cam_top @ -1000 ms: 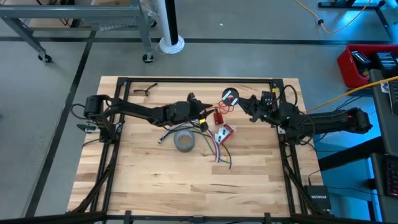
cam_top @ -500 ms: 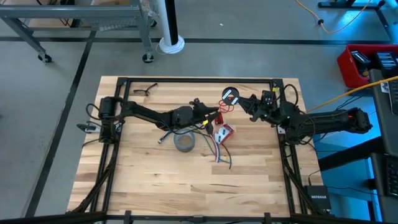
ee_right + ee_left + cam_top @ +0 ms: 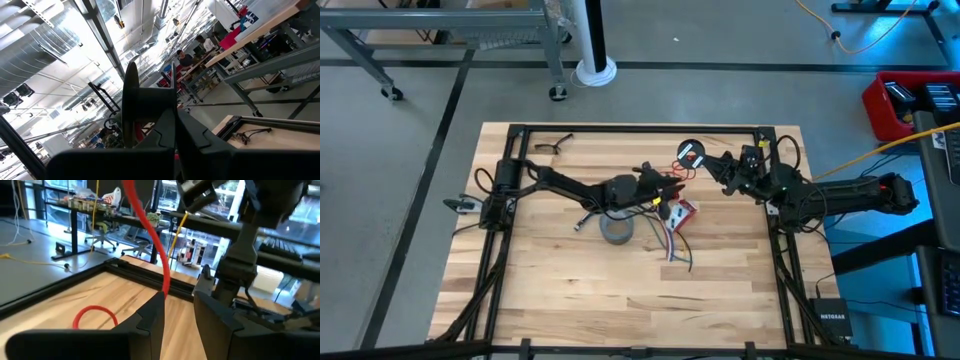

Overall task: Coil cords
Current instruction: Coil the red wire on the black spool

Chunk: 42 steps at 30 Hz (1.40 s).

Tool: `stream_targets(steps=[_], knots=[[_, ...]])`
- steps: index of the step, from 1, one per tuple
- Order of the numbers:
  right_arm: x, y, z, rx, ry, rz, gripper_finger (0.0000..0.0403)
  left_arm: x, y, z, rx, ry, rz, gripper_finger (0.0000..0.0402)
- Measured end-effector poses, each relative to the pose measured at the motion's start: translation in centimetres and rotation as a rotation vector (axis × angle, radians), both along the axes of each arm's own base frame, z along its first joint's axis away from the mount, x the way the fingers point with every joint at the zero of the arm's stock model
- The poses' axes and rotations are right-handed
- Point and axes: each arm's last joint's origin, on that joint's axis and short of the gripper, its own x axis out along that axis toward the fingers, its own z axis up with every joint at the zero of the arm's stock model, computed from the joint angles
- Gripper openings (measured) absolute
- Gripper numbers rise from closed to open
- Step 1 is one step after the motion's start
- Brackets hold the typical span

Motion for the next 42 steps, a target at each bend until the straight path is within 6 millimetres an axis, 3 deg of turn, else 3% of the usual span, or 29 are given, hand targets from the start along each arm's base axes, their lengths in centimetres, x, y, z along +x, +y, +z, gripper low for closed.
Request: stream_targets(steps=[14, 36, 42], knots=[[0.0, 0.0, 0.0, -0.003, 0.000, 0.015, 0.0004, 0.5, 1.5, 0.2, 0.014, 0.055, 0.048, 0.0098], [-0.1, 0.1, 0.4, -0.015, -0.043, 0.040, 0.0005, 0.5, 1.3, 0.0, 0.000, 0.071, 0.042, 0.0097], [-0.1, 0.2, 0.4, 0.000, -0.052, 0.057, 0.0005, 0.5, 1.3, -0.1, -0.015, 0.082, 0.044, 0.0073]])
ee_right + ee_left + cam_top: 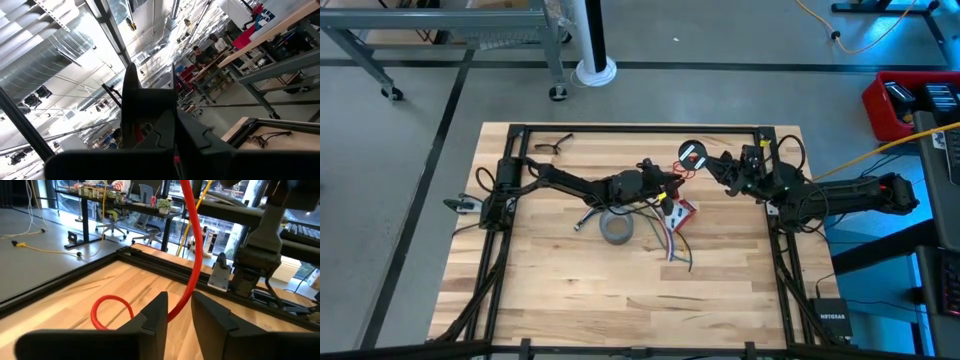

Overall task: Coil cords
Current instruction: Coil the red wire on the black spool

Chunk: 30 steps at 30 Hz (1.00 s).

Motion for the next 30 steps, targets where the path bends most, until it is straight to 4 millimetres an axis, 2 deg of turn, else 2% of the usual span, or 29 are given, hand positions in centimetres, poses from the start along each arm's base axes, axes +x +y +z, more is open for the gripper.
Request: stream_targets(steps=[12, 18, 24, 30], knots=[[0.0, 0.1, 0.0, -0.005, -0.005, 0.023, 0.0005, 0.0, 0.0, -0.1, -0.002, 0.005, 0.000, 0.0006], [0.0, 0.1, 0.0, -0.005, -0.005, 0.023, 0.0005, 0.0, 0.0, -0.4, -0.029, 0.029, 0.010, 0.0003], [-0.2, 0.1, -0.1, -0.002, 0.026, 0.022, 0.0005, -0.6, 0.3, -1.6, -0.088, 0.159, 0.140, 0.0002], [-1.0, 0.0, -0.5, 0.020, 0.118, -0.013, 0.0005, -1.5, 1.0, -0.3, -0.083, 0.242, 0.175, 0.0001]])
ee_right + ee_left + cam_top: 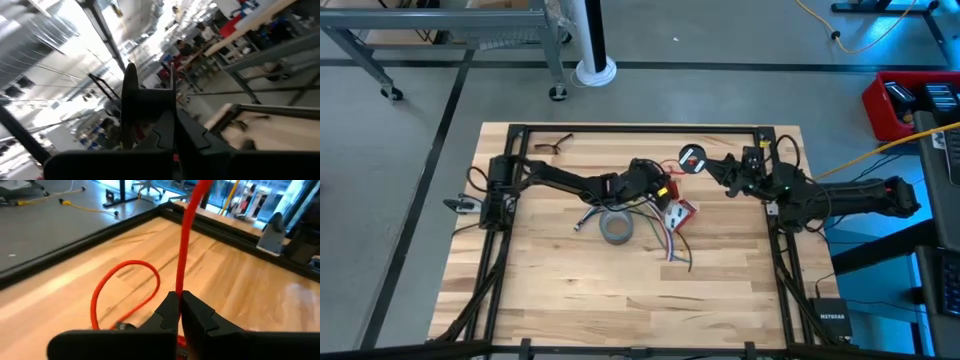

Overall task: Coil cords
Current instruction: Coil the red wire on the black spool

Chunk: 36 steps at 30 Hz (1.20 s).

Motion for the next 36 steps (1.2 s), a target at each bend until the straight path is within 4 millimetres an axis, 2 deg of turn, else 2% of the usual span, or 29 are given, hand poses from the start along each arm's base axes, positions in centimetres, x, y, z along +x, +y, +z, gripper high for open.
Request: stream_targets(steps=[6, 15, 24, 31, 36], knots=[[-0.6, 0.0, -0.6, 0.016, 0.094, -0.002, 0.0005, -1.7, 1.0, 1.2, -0.017, 0.144, 0.029, 0.0001], [0.0, 0.0, -3.5, 0.136, 0.347, -0.008, 0.0005, -3.3, 1.4, 1.8, -0.037, 0.291, 0.028, 0.0001], [1.2, -0.1, -5.9, 0.175, 0.518, 0.003, 0.0005, -3.8, 3.2, 1.3, -0.187, 0.297, -0.045, 0.0001], [1.8, 0.1, -6.8, 0.186, 0.573, 0.083, 0.0005, -4.8, 5.2, 0.8, -0.325, 0.314, -0.038, 0.0001], [2.0, 0.0, -7.4, 0.190, 0.613, 0.062, 0.0005, -5.2, 6.6, 0.8, -0.451, 0.264, -0.057, 0.0001]])
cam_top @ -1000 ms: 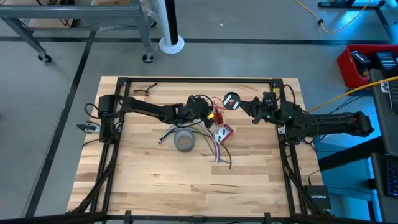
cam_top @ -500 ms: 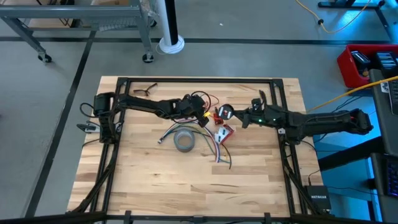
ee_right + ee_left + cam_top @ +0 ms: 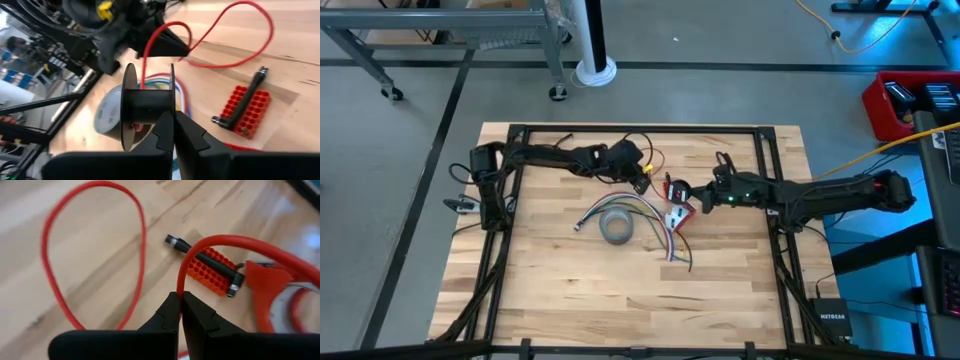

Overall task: Coil cords
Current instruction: Coil the red wire on the black spool

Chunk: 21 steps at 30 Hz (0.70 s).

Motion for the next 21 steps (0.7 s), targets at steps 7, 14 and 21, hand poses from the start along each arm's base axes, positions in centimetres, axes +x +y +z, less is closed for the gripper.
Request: stream_targets(steps=[7, 14, 21], knots=[[0.2, -0.3, -0.7, -0.041, 0.052, -0.100, 0.0005, -0.3, 0.8, 0.1, -0.195, -0.062, -0.048, 0.0001], [0.4, -0.5, -1.7, -0.067, 0.130, -0.155, 0.0005, -0.7, 1.8, 0.1, -0.308, -0.090, -0.030, 0.0001], [0.5, -0.4, -2.2, -0.066, 0.175, -0.098, 0.0005, -1.7, 4.2, 0.2, -0.396, -0.128, 0.130, 0.0001]])
